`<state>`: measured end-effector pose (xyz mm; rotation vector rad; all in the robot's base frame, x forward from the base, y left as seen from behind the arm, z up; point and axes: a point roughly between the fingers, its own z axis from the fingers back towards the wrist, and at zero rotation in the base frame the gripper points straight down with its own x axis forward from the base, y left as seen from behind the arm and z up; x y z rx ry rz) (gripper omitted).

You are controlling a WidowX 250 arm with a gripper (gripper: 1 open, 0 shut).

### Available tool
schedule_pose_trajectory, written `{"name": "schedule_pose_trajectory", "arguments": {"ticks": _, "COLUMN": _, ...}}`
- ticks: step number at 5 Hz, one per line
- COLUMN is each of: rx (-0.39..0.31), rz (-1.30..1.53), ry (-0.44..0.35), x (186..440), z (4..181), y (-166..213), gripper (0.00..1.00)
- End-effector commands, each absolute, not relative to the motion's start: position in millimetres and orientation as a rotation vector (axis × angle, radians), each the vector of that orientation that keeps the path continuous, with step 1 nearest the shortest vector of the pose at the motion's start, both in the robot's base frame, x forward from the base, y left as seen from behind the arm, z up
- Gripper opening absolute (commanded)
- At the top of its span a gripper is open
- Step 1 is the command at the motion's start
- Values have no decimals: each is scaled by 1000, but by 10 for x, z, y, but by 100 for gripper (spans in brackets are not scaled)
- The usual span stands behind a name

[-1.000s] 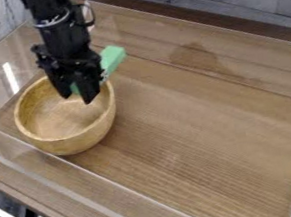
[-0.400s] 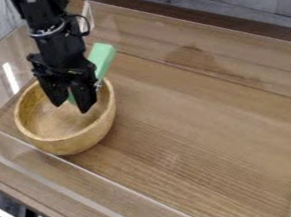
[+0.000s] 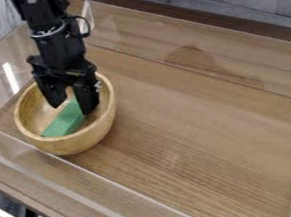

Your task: Put green stick into wooden bowl

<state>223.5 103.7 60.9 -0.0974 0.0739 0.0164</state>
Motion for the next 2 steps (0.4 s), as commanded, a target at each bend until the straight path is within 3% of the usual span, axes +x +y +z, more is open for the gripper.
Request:
{"name": "schedule_pose_trajectory", "arguments": {"ticks": 1, "rx": -74, "rz": 30, "ry": 37, "x": 2282, "z": 655, "y": 1101, "gripper": 100}}
{"name": "schedule_pose_trajectory", "arguments": {"ticks": 2, "rx": -68, "rz": 34, "ry": 35, "x": 2277, "z": 619, "y": 1105, "gripper": 100}}
